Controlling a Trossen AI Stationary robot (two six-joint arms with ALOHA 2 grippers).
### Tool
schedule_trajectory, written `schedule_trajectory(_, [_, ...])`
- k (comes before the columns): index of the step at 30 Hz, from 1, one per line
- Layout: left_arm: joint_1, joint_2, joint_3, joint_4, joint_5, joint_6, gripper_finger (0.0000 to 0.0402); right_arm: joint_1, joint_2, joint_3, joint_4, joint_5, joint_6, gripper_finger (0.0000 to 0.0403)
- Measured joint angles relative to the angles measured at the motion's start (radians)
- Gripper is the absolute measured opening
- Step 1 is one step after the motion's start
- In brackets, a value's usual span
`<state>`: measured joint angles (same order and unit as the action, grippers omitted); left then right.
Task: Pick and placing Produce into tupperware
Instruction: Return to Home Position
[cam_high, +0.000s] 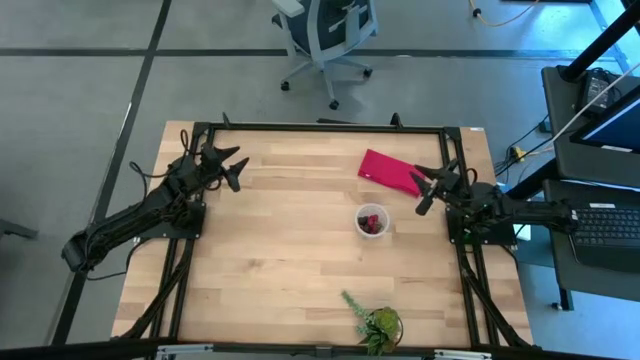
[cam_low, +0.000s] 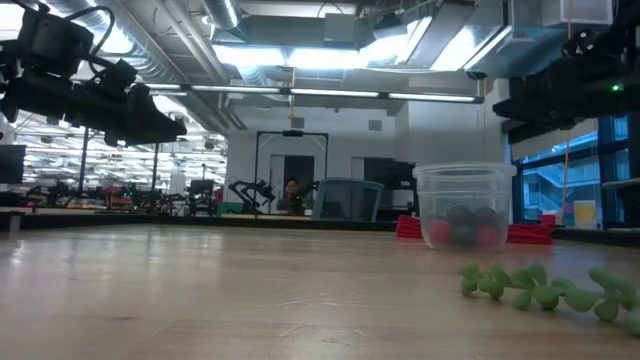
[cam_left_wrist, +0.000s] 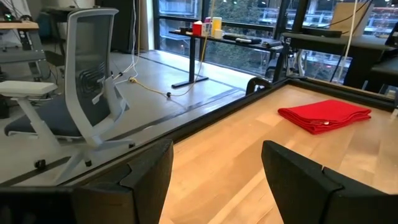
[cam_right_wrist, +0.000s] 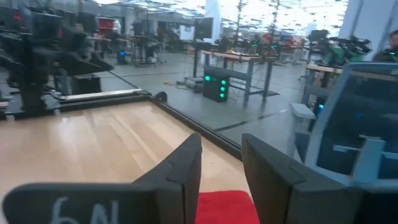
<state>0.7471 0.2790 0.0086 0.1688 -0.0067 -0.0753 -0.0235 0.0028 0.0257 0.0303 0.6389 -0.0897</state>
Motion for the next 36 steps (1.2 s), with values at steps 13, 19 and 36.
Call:
schedule_trajectory(13, [0.000, 0.000, 0.000, 0.002, -0.001, 0.000, 0.0239, -0.001, 0.000, -0.012, 0.029, -0.058, 0.009, 0.0117])
schedule_trajectory(19, [0.000, 0.000, 0.000, 0.002, 0.000, 0.000, 0.0239, -0.001, 0.000, -0.012, 0.029, -0.058, 0.015, 0.0117])
schedule_trajectory(36, [0.000, 0.000, 0.000, 0.002, -0.001, 0.000, 0.0239, -0.001, 0.000, -0.012, 0.029, -0.057, 0.018, 0.0117])
